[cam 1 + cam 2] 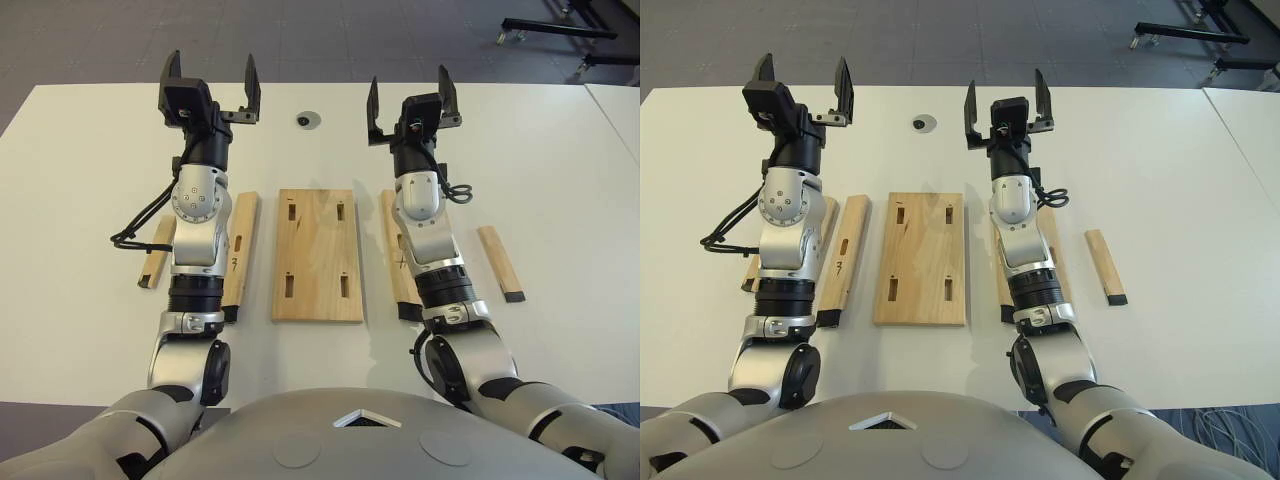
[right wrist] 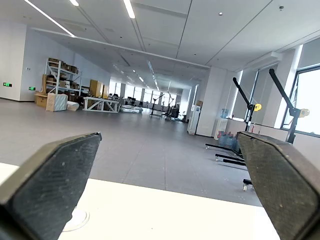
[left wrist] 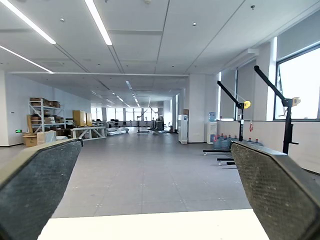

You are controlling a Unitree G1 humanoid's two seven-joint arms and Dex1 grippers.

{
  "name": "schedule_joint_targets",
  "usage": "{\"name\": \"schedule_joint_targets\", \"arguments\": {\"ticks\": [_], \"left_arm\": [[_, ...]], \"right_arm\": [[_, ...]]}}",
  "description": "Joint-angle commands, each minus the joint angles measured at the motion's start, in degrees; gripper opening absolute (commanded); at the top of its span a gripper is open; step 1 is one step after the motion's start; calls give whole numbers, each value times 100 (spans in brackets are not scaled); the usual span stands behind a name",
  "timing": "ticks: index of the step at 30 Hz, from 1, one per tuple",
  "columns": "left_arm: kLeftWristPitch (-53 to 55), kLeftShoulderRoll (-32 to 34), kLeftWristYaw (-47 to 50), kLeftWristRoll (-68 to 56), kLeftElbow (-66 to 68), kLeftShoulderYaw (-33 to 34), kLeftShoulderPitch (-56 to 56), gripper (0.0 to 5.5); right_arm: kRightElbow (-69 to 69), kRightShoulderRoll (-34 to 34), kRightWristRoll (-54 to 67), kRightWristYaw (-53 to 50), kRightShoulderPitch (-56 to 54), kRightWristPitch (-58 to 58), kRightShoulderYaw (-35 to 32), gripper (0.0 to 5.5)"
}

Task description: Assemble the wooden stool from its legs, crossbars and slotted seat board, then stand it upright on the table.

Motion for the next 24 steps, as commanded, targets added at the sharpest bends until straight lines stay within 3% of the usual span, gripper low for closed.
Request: {"name": "schedule_joint_targets", "arguments": {"ticks": [1, 6, 24], "left_arm": [[-3, -52, -101, -89, -93, -57, 34, 540], [2, -61, -99, 10, -131, -132, 61, 540], [101, 15, 118, 201, 95, -76, -71, 540]], "right_arm": [[-115, 43, 204, 155, 66, 241, -151, 499], [-194, 167, 529, 231, 142, 451, -389, 499], [-366, 353, 426, 251, 80, 233, -314, 499]]}}
